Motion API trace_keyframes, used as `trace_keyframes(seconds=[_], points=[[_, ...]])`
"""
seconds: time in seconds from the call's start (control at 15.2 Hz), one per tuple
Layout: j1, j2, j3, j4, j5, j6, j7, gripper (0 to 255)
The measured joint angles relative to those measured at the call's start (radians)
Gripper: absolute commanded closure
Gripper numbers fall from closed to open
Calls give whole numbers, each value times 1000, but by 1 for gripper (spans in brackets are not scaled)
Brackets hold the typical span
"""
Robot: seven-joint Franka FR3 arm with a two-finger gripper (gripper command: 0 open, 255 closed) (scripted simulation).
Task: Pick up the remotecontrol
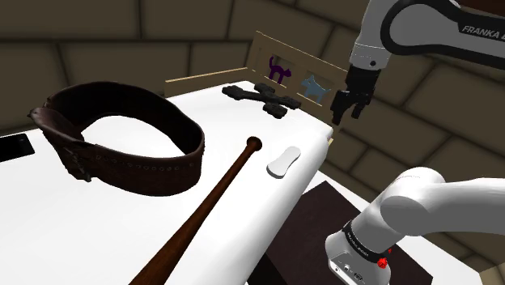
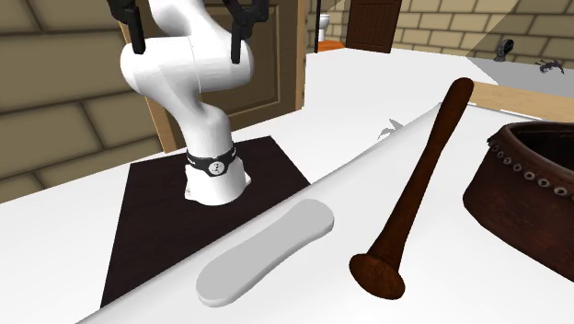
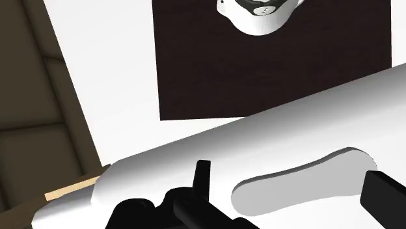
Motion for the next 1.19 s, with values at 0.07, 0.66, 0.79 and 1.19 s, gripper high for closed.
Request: trace_keyframes(seconds=[0.07,0.66,0.79,1.19], points=[[0,0,0,0,0,0,0,0],[-109,43,120,-209,173,320,462,0],[-130,56,157,-264,218,414,577,0],[-216,231,267,-330,321,734,899,0]])
